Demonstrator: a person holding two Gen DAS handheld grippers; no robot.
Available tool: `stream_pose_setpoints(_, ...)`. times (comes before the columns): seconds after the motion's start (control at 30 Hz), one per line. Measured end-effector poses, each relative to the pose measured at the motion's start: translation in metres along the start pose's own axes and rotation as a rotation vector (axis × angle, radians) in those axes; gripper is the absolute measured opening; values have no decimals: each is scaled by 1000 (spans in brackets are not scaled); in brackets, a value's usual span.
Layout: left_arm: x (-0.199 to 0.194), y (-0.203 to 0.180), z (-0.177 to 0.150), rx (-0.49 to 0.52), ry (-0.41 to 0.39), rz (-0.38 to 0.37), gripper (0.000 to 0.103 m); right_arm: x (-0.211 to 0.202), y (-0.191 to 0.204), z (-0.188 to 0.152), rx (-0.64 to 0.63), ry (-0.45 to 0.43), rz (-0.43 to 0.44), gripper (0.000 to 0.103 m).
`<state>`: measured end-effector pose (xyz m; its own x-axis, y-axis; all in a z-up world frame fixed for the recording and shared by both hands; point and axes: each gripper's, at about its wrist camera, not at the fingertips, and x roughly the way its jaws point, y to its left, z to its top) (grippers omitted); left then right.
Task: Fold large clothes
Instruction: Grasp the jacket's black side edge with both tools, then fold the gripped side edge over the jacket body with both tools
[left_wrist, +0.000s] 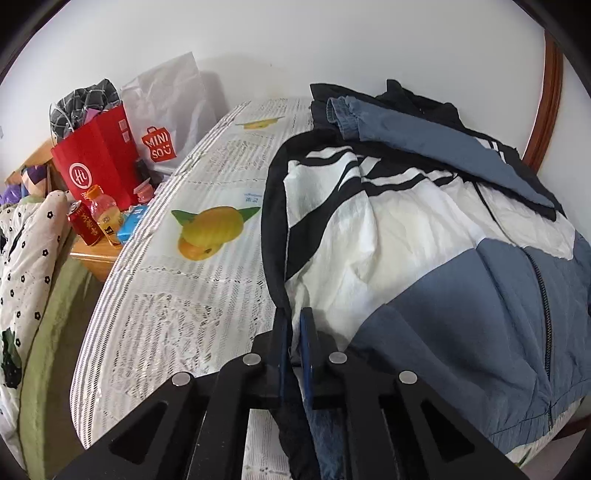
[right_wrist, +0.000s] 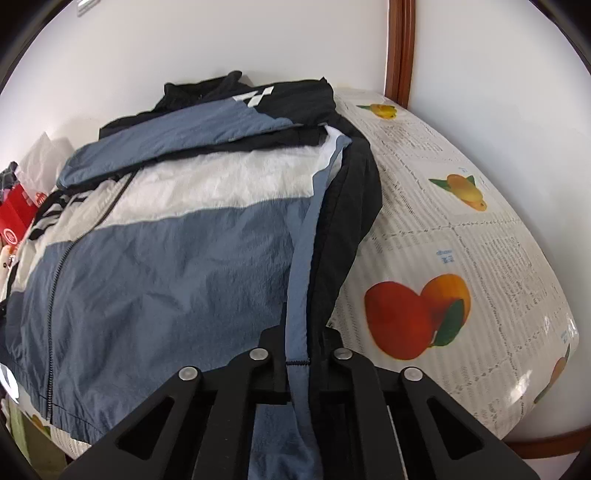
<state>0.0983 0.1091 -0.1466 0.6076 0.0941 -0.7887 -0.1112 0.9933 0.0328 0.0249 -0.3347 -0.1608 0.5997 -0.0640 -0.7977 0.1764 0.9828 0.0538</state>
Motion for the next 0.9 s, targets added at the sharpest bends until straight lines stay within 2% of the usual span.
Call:
stream_pose_setpoints(0.27,-44,8,1,-26,-92,-42,6,-42,-19,9,27,-100,53,3)
stream_pose_setpoints(0.5,-84,17,2,-42,-189,-40,5,-74,-28,14,49,-171,81,3)
stream_pose_setpoints(0.9,-94,25,32,-91,-271,-63,5,-92,-36,47,91,-249,87,3)
